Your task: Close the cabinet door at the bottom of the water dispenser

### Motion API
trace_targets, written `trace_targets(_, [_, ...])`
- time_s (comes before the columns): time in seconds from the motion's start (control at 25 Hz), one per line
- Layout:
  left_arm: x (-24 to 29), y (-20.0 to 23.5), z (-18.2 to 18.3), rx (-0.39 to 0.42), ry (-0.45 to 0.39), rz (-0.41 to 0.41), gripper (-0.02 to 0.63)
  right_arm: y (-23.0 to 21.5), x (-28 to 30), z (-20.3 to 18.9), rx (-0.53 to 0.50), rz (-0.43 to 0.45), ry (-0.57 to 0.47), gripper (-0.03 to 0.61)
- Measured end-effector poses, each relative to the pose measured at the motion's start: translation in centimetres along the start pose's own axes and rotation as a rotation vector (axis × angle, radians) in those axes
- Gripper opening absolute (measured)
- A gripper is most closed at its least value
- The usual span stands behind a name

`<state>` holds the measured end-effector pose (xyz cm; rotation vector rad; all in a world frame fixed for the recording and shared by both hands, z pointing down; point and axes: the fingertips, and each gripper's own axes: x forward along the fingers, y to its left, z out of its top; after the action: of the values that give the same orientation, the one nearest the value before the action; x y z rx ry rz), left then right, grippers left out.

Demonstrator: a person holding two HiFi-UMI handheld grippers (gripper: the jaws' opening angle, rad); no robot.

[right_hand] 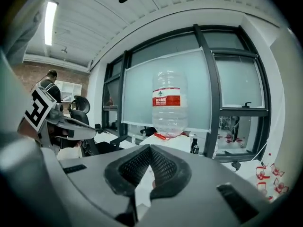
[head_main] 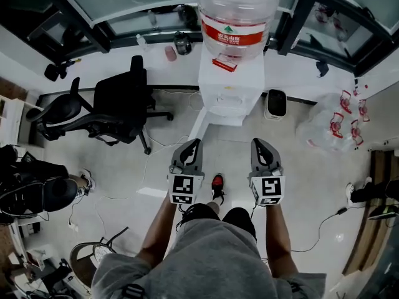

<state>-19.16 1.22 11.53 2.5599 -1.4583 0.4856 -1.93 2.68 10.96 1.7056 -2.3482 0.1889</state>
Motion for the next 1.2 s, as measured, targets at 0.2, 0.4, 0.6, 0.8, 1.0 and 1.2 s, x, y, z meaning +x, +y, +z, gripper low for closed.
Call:
trace_targets(0.2, [2.9, 1.5, -1.9, -0.011, 0.032, -0.016, 0.029, -0.4, 3.9, -1.4, 0.003, 0.017, 0.04, 0.018])
trace_targets(0.4, [5.4, 3.1, -5.2, -0.055, 0.063, -0.006, 0.029, -0.5, 7.0, -4.1, -0.007, 0.038, 0.088, 0.018])
trace_targets(0.6, [8.1, 3.9, -9.5, -0.084, 0.095, 0.012, 0.029, 0.0, 10.6, -7.0, 0.011, 0.064, 0.096, 0.018])
trace_targets(0.8, [10.3, 3.9, -13.9, -0.107, 0.115, 0.055, 0.029, 0.3, 12.7, -12.3, 0.009, 0.125, 0.14, 0.018])
trace_targets(1.0, [12.8, 4.7, -18.0, -0.125, 0.128, 0.122, 0.028, -1.1, 14.5, -18.0, 0.028, 0.144, 0.166, 0.018])
trace_targets(1.2, [14.9, 4.3, -22.1, -0.14, 0.148, 0.145, 0.028, -1.8, 15.9, -23.5, 0.039, 0.174, 0.181, 0.018])
